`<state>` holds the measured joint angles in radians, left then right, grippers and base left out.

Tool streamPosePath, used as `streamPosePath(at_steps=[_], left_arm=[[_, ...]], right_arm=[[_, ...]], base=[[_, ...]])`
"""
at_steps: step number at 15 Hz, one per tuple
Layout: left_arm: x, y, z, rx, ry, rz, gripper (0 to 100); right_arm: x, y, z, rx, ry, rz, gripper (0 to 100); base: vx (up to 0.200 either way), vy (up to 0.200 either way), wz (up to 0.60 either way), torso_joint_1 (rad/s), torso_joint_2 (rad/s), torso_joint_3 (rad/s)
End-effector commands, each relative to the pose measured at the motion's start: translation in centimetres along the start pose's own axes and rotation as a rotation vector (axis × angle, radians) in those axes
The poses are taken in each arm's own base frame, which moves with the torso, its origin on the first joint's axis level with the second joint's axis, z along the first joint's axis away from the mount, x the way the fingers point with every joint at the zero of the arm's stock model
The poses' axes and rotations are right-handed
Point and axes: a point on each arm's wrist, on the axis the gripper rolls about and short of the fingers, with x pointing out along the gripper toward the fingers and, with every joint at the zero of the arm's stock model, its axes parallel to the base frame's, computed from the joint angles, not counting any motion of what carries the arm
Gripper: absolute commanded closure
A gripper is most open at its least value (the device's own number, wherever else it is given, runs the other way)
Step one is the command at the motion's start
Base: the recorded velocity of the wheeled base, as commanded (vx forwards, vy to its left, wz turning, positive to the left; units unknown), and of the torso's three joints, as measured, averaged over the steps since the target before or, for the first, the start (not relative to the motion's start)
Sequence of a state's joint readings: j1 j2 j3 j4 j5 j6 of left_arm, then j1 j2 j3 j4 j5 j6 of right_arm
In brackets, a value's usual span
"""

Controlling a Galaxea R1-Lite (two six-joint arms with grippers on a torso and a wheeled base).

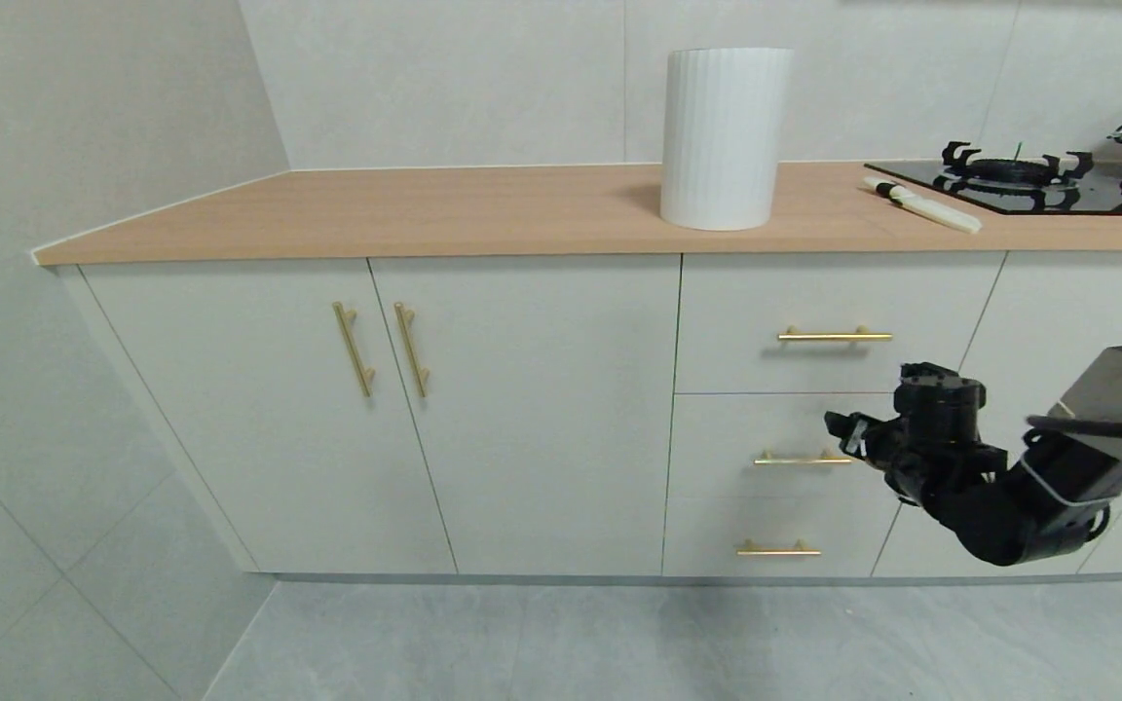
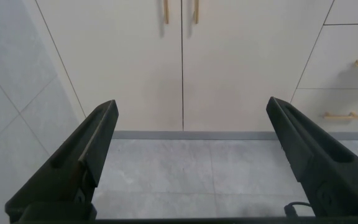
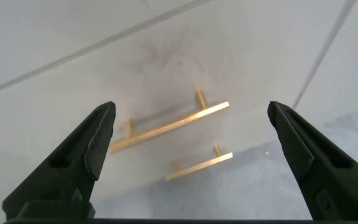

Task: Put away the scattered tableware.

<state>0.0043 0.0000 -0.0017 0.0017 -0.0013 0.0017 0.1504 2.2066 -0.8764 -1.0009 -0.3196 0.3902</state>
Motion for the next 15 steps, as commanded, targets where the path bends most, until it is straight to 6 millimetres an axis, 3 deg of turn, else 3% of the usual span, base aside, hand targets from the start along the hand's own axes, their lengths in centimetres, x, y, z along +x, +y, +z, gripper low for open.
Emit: streamPosePath(at_steps=[1, 2, 4, 6, 9, 12, 15], left_arm=[[0.0, 0.0, 0.0, 0.0, 0.002, 0.002, 0], [0.0, 0.0, 0.0, 0.0, 0.002, 0.002, 0], [0.0, 0.0, 0.0, 0.0, 0.002, 0.002, 0], [0.0, 0.0, 0.0, 0.0, 0.002, 0.002, 0], [0.0, 0.0, 0.0, 0.0, 0.002, 0.002, 0], [0.0, 0.0, 0.0, 0.0, 0.002, 0.0, 0], [0.0, 0.0, 0.0, 0.0, 0.0, 0.0, 0]], right_arm=[[-9.4, -1.2, 5.4, -0.011, -0.112, 0.045, 0], [-10.9, -1.5, 6.1, -0.018, -0.138, 0.044, 0], [-18.8, -3.1, 9.2, -0.036, -0.312, 0.058, 0], [-25.5, -5.0, 10.4, -0.063, -0.448, 0.087, 0], [-32.9, -8.1, 9.2, -0.134, -0.499, 0.073, 0], [-39.0, -11.1, 7.2, -0.177, -0.53, 0.049, 0], [-42.3, -13.0, 5.6, -0.215, -0.61, 0.037, 0]], base=[[0.0, 0.0, 0.0, 0.0, 0.0, 0.0], [0.0, 0.0, 0.0, 0.0, 0.0, 0.0], [0.0, 0.0, 0.0, 0.0, 0.0, 0.0], [0.0, 0.0, 0.0, 0.0, 0.0, 0.0], [0.0, 0.0, 0.0, 0.0, 0.0, 0.0], [0.0, 0.0, 0.0, 0.0, 0.0, 0.0], [0.0, 0.0, 0.0, 0.0, 0.0, 0.0]])
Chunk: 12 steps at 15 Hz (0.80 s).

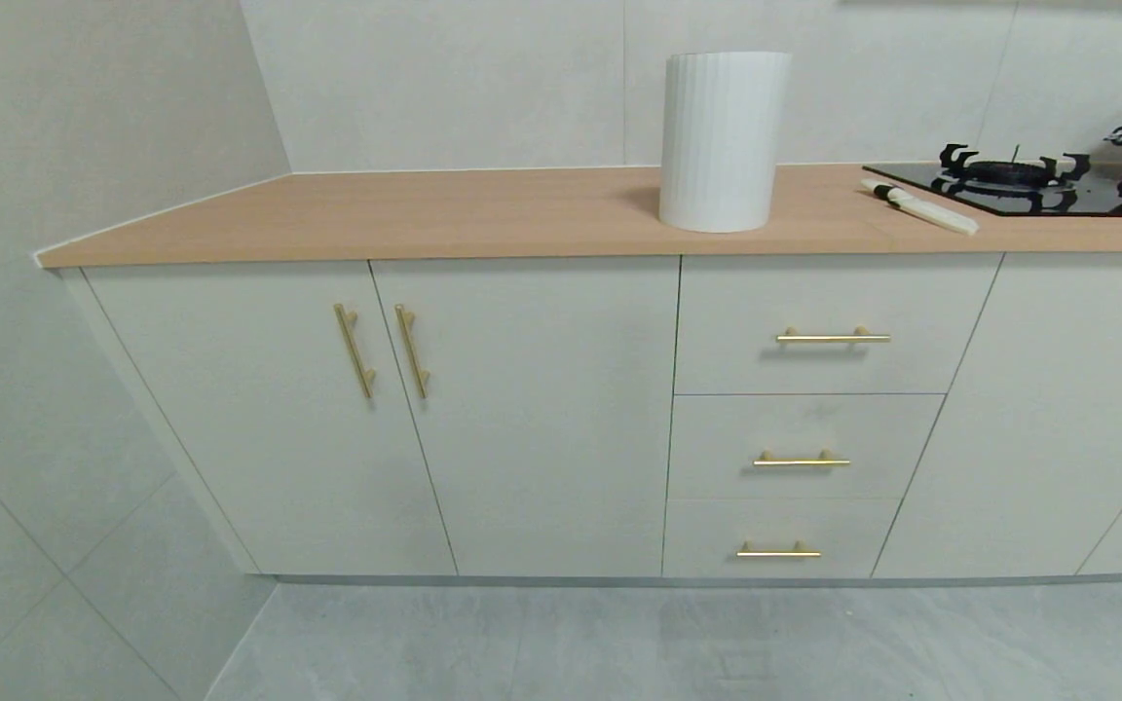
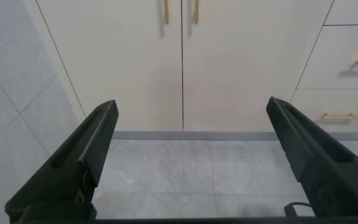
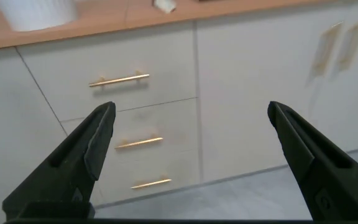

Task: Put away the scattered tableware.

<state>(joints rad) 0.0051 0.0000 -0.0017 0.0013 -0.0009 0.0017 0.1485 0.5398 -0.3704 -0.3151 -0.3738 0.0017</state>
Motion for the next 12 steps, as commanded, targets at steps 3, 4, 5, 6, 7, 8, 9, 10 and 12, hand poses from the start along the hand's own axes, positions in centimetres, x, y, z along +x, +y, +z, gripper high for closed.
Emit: streamPosePath(at_steps=[3, 4, 5, 6, 7, 8, 9, 10, 12], left_arm=[[0.0, 0.0, 0.0, 0.0, 0.002, 0.0, 0], [0.0, 0.0, 0.0, 0.0, 0.002, -0.001, 0], [0.0, 0.0, 0.0, 0.0, 0.002, 0.0, 0], [0.0, 0.0, 0.0, 0.0, 0.002, 0.0, 0], [0.0, 0.0, 0.0, 0.0, 0.0, -0.001, 0], [0.0, 0.0, 0.0, 0.0, 0.002, 0.0, 0], [0.0, 0.0, 0.0, 0.0, 0.002, 0.002, 0], [0.0, 0.0, 0.0, 0.0, 0.002, -0.001, 0], [0.0, 0.0, 0.0, 0.0, 0.002, 0.0, 0]], right_arm=[[-7.9, -2.9, -1.9, -0.011, -0.177, -0.071, 0], [-8.1, -2.9, -2.2, -0.017, -0.167, -0.078, 0], [-8.3, -2.8, -2.2, -0.025, -0.173, -0.102, 0], [-8.7, -2.7, -2.3, -0.029, -0.191, -0.121, 0], [-9.0, -2.7, -2.5, -0.028, -0.205, -0.134, 0], [-9.6, -2.7, -2.7, -0.04, -0.228, -0.132, 0], [-9.7, -2.6, -3.4, -0.06, -0.208, -0.098, 0], [-9.4, -2.5, -4.2, -0.069, -0.177, -0.071, 0], [-8.5, -2.2, -6.1, -0.086, -0.112, -0.015, 0]], base=[[0.0, 0.0, 0.0, 0.0, 0.0, 0.0], [0.0, 0.0, 0.0, 0.0, 0.0, 0.0], [0.0, 0.0, 0.0, 0.0, 0.0, 0.0], [0.0, 0.0, 0.0, 0.0, 0.0, 0.0], [0.0, 0.0, 0.0, 0.0, 0.0, 0.0], [0.0, 0.0, 0.0, 0.0, 0.0, 0.0], [0.0, 0.0, 0.0, 0.0, 0.0, 0.0], [0.0, 0.0, 0.0, 0.0, 0.0, 0.0], [0.0, 0.0, 0.0, 0.0, 0.0, 0.0]])
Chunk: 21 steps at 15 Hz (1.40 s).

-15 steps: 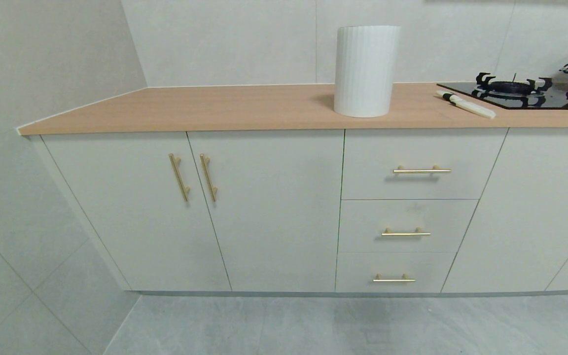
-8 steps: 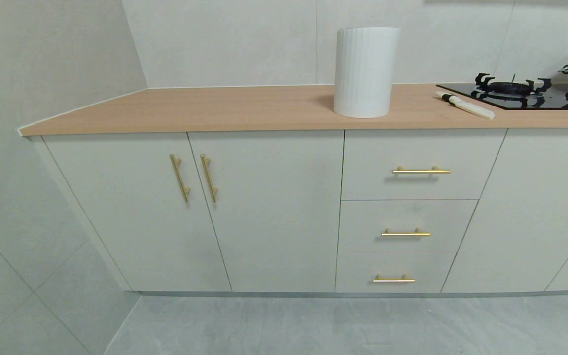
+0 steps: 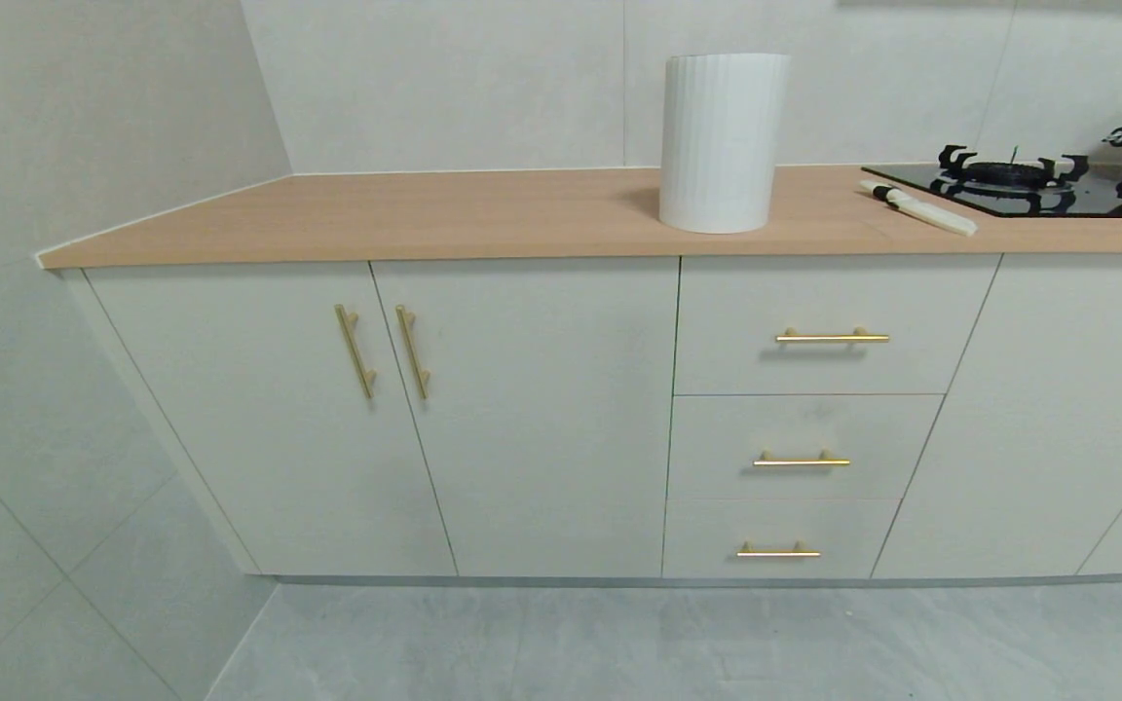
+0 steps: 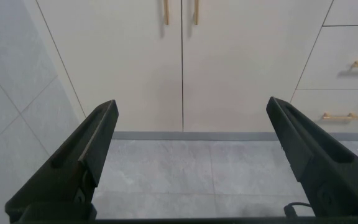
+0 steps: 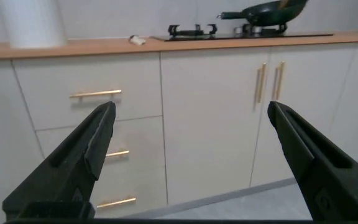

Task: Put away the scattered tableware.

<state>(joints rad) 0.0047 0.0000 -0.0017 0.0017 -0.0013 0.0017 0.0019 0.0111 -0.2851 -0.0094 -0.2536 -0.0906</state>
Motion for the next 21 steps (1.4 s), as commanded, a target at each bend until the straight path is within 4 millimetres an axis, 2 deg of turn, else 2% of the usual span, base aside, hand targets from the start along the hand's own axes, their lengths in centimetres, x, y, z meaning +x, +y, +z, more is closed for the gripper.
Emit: streamPosePath(at_steps=[1, 4, 6, 11, 21], left_arm=[[0.0, 0.0, 0.0, 0.0, 0.0, 0.003, 0], [0.0, 0.0, 0.0, 0.0, 0.002, 0.001, 0], [0.0, 0.0, 0.0, 0.0, 0.002, 0.0, 0], [0.0, 0.0, 0.0, 0.0, 0.002, 0.0, 0], [0.0, 0.0, 0.0, 0.001, 0.0, 0.0, 0]], right_arm=[[0.5, 0.6, -3.0, -0.015, 0.082, 0.083, 0], [1.0, 1.2, -6.8, -0.016, 0.149, 0.135, 0], [0.9, 1.3, -7.6, 0.0, 0.213, 0.159, 0], [0.7, 1.5, -8.2, 0.058, 0.281, 0.247, 0], [0.7, 1.5, -8.1, 0.098, 0.279, 0.242, 0]], base=[[0.0, 0.0, 0.0, 0.0, 0.0, 0.0], [0.0, 0.0, 0.0, 0.0, 0.0, 0.0], [0.0, 0.0, 0.0, 0.0, 0.0, 0.0], [0.0, 0.0, 0.0, 0.0, 0.0, 0.0], [0.0, 0.0, 0.0, 0.0, 0.0, 0.0]])
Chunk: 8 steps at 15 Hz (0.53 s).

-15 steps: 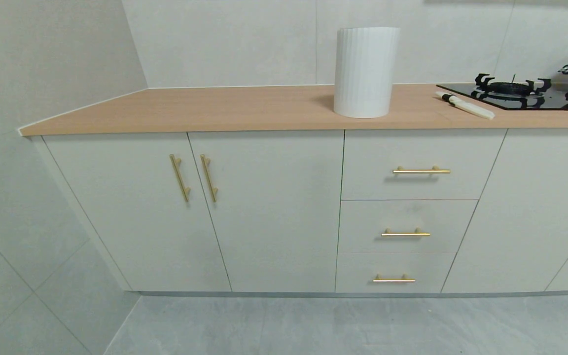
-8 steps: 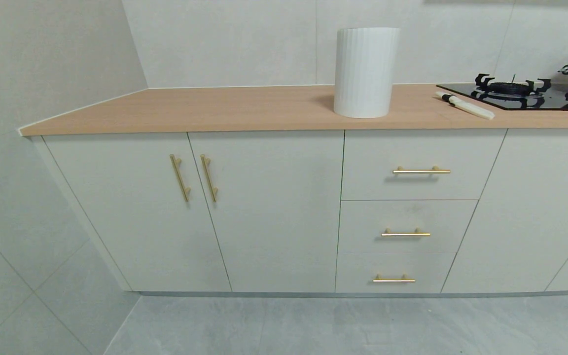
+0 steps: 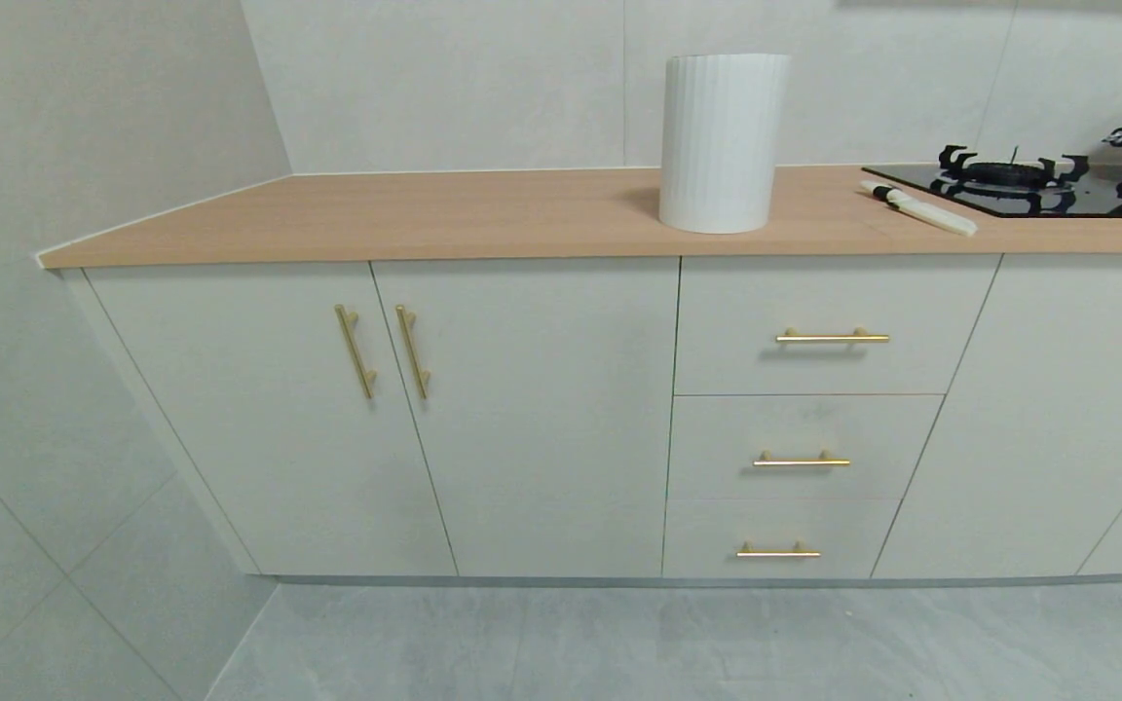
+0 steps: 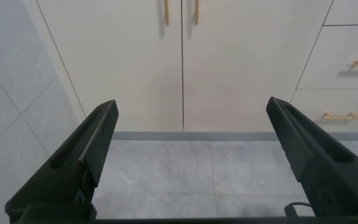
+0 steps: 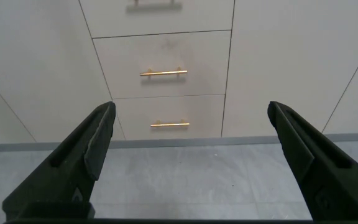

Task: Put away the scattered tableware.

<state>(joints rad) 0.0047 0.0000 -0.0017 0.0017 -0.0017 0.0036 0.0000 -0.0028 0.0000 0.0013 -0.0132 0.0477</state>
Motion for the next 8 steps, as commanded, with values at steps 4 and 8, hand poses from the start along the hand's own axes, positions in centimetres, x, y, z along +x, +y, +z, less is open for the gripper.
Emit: streamPosePath(at_steps=[4, 8], left_arm=[[0.01, 0.0, 0.0, -0.002, 0.002, 0.0, 0], [0.01, 0.0, 0.0, -0.002, 0.002, 0.002, 0]], right_arm=[[0.02, 0.0, -0.01, 0.001, 0.005, -0.001, 0], [0.02, 0.0, -0.01, 0.001, 0.005, -0.001, 0]], base=[[0.1, 0.0, 0.0, 0.001, 0.0, 0.0], [0.2, 0.0, 0.0, 0.004, 0.0, 0.0]])
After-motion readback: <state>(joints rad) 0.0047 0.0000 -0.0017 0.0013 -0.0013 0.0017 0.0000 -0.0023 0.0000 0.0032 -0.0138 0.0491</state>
